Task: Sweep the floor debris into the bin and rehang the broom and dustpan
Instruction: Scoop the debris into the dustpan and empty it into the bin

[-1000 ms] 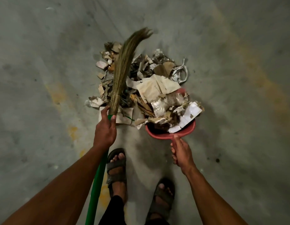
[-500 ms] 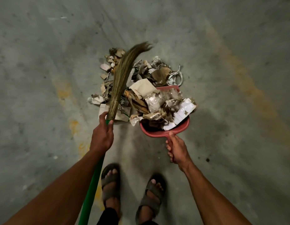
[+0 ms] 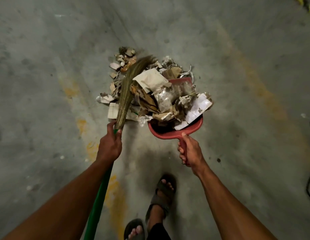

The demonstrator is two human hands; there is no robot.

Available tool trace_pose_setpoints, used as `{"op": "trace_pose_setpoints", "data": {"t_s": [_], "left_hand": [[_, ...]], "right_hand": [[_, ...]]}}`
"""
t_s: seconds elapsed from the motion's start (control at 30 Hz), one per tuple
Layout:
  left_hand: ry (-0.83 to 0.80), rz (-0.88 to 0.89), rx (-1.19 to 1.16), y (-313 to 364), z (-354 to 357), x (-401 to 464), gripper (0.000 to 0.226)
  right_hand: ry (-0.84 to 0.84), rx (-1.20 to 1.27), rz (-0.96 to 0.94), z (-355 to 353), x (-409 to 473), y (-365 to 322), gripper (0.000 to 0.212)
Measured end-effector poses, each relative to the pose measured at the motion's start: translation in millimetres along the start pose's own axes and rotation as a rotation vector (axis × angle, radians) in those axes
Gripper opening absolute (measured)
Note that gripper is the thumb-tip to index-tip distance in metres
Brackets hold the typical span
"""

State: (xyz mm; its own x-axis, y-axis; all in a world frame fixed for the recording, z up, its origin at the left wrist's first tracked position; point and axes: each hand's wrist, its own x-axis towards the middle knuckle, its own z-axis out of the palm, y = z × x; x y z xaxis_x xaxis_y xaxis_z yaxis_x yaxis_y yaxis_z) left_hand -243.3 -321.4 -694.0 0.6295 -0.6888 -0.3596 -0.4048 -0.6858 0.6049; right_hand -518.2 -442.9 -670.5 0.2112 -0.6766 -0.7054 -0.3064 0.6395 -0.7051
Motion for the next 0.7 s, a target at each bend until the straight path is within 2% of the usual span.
{"op": "trace_pose_setpoints", "data": {"t_s": [0.4,0.7], "left_hand": [[-0.092,0.122,0.058,21.0,-25.2,-82.9,0.039],[-0.239,0.259,0.060,66.2,37.9,-177.8,0.036]], "right_hand": [[0.169,0.090,-0.004,-34.4,-100.6,24.1,0.049],[0.300,0.178,0.010,-115.7,-182.9,99.5,0.055]]}}
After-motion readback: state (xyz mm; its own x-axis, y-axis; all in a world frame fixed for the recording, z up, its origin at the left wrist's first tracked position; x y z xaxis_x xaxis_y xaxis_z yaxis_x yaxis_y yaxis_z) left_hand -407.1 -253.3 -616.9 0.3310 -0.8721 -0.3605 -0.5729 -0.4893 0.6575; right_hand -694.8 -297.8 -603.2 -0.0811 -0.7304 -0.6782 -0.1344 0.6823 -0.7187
